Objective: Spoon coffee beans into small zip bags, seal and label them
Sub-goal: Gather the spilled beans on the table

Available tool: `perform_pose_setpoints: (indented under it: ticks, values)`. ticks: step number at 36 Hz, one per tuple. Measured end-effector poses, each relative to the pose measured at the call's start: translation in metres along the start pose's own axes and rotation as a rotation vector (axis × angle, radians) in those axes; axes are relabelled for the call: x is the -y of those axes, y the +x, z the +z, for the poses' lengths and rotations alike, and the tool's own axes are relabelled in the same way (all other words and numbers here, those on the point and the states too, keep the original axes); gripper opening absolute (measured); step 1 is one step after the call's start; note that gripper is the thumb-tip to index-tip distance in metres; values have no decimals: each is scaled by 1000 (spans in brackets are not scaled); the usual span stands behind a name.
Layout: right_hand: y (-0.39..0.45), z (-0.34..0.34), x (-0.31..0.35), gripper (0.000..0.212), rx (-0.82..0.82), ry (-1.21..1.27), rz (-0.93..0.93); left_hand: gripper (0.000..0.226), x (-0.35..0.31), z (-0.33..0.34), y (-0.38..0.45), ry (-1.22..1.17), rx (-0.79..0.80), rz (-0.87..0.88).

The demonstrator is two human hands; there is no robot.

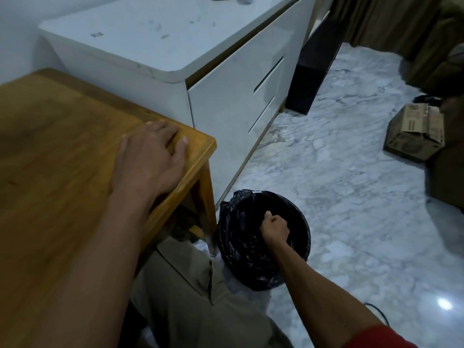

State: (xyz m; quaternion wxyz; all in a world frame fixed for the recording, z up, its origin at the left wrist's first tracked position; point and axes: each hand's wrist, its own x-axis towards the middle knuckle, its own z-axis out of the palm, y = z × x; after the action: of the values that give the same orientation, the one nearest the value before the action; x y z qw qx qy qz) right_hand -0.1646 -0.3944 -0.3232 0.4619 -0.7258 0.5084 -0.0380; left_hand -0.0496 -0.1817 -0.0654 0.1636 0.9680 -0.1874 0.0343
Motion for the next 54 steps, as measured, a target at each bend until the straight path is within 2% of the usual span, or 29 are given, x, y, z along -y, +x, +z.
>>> perform_pose_setpoints:
  ticks: [15, 22, 30, 37, 46, 51, 54]
  values:
    - [-5, -5, -17, 33, 69, -21, 43, 53, 1, 0, 0, -8, 9, 0]
    - [-2, -10, -13, 39, 67, -20, 11, 53, -1, -1, -1, -10, 16, -4]
    - [-9, -22, 0, 29, 100, -13, -34, 53, 0, -1, -2, -20, 14, 6]
    - [-30, -32, 19, 43, 82, 64, -66, 51, 0, -3, -5, -27, 10, 25]
    - [-88, -57, 81, 35, 32, 348, -261, 47, 2, -13, -24, -143, -24, -30]
    - [-150, -79, 136, 28, 22, 492, -559, 41, 10, -22, -48, -273, -51, -100]
    - [-186, -83, 167, 23, 86, 519, -734, 44, 22, -29, -61, -289, -98, -147]
